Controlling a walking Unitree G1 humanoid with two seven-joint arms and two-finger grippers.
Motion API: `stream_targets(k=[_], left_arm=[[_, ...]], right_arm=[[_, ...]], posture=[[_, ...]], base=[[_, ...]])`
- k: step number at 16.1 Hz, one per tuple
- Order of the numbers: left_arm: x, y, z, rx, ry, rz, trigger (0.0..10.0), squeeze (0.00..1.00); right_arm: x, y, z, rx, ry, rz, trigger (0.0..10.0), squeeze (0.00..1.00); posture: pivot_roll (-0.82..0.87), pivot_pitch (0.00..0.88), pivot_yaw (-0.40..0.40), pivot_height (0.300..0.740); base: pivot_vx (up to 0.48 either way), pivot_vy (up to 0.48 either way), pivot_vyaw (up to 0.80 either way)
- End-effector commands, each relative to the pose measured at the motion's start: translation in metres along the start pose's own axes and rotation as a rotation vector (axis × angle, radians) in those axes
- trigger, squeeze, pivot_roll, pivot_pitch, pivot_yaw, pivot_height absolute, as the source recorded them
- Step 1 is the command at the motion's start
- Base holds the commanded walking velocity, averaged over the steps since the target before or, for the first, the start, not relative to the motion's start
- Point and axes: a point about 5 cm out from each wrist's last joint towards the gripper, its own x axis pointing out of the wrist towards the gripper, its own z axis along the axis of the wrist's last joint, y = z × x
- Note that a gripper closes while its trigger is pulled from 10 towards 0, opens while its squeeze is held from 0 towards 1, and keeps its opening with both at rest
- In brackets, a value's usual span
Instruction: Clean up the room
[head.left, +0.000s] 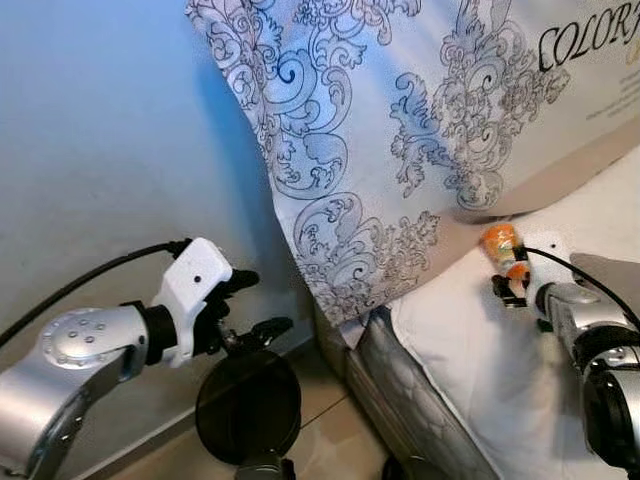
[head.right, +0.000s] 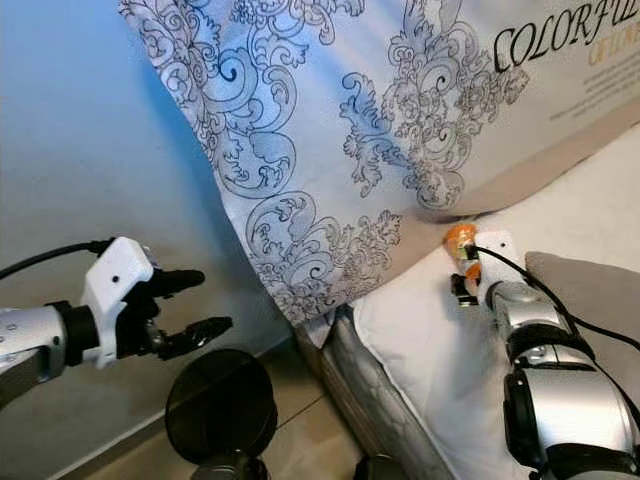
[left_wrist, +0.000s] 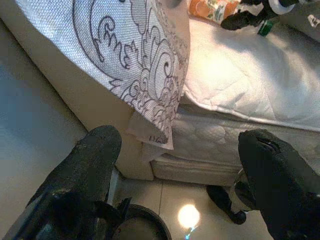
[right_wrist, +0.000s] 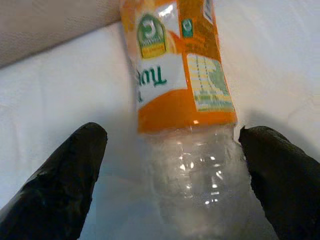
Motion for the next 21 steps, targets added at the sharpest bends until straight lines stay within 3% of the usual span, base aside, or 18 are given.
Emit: stream_targets(k=[1, 4, 5, 6, 19, 21], left_arm=[[-0.0045, -0.0019, 0.0001, 0.001, 0.01, -0.011, 10.0, 0.0], [-0.0062, -0.0032, -0.0001, 0.0, 0.015, -0.028, 10.0, 0.0], [-0.0062, -0.0031, 0.0002, -0.002, 0.014, -0.033, 10.0, 0.0], [-0.0057, -0.005, 0.0005, -0.006, 0.017, -0.057, 10.0, 0.0], [-0.0011, -0.0075, -0.002, 0.016, 0.033, -0.078, 10.0, 0.0], [0.0003, -0.0072, -0.0034, 0.004, 0.019, -0.06, 10.0, 0.0]], right_arm=[[-0.0006, -0.0041, -0.008, 0.0, 0.019, -0.019, 10.0, 0.0], [-0.0013, -0.0074, -0.0139, 0.0, 0.047, -0.026, 9.7, 0.0], [-0.0014, -0.0072, -0.0146, 0.002, 0.052, -0.019, 2.7, 0.0], [-0.0014, -0.0065, -0.0154, 0.001, 0.059, -0.006, 0.0, 0.0], [-0.0012, -0.0049, -0.0151, 0.044, 0.052, 0.009, 0.0, 0.0], [-0.0008, -0.0032, -0.0101, 0.097, 0.02, 0.02, 0.0, 0.0]], posture=[[0.25, 0.145, 0.098, 0.74], [0.25, 0.146, 0.095, 0.74], [0.25, 0.145, 0.095, 0.74], [0.25, 0.144, 0.094, 0.74], [0.24, 0.114, 0.082, 0.74], [0.22, 0.088, 0.07, 0.74]], base=[[0.0, 0.0, 0.0], [0.0, 0.0, 0.0], [0.0, 0.0, 0.0], [0.0, 0.0, 0.0], [0.0, 0.0, 0.0], [0.0, 0.0, 0.0]])
